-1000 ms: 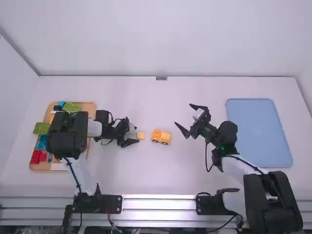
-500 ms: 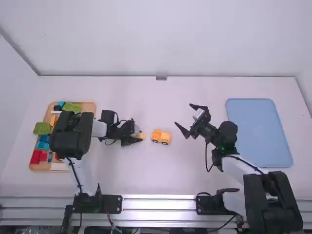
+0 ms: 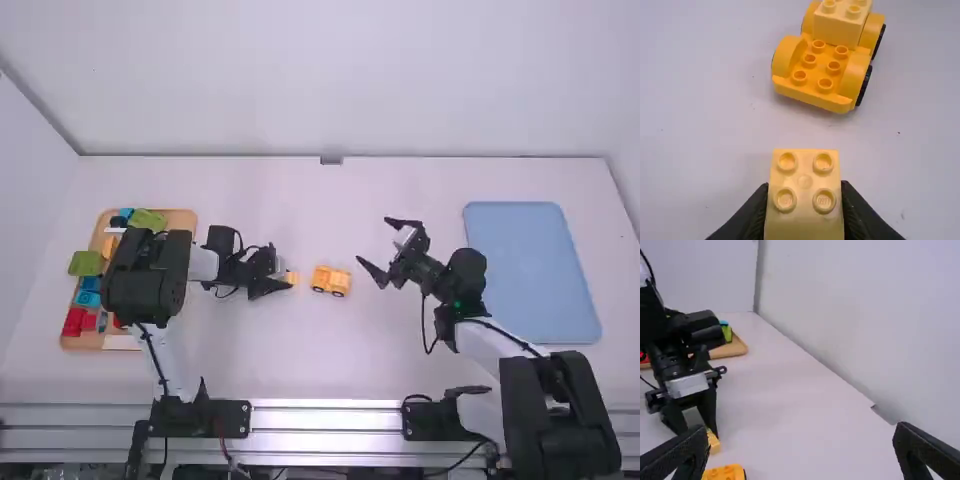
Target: Assemble lego blocks to make yellow taxi
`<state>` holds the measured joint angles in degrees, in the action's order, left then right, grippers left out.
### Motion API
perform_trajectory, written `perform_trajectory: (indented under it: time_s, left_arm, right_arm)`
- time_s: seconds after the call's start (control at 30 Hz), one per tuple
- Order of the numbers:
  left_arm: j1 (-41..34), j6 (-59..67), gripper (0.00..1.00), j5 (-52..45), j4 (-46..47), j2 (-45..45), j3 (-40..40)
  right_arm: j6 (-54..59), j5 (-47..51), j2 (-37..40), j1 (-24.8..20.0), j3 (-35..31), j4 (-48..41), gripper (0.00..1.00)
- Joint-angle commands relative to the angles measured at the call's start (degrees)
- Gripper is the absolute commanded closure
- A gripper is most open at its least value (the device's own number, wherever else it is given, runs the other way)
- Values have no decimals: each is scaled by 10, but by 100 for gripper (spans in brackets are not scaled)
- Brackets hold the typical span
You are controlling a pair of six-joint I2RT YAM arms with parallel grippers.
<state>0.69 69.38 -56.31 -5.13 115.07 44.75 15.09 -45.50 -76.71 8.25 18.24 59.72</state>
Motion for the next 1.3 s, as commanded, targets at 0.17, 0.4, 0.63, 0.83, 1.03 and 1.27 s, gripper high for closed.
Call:
perform_trajectory:
  time_s: [0.17,0.4,0.63,0.83,1.03,1.27]
  left_arm:
    - [0,22,86,2,96,-93,9]
    - [-12,38,84,-2,155,-178,9]
    - [-58,29,86,4,152,-188,10]
    - [-79,3,88,17,139,-188,10]
    - [-82,5,91,16,143,-188,10]
    - [-82,-26,91,19,134,-188,9]
  right_arm:
    - [48,-16,-4,0,-2,-94,2]
    - [116,-16,-82,26,-2,-131,2]
    - [172,-64,-245,64,57,-111,2]
    - [231,-72,-337,68,104,-106,2]
    - [238,-78,-415,71,159,-109,2]
    - [237,-88,-471,95,213,-109,2]
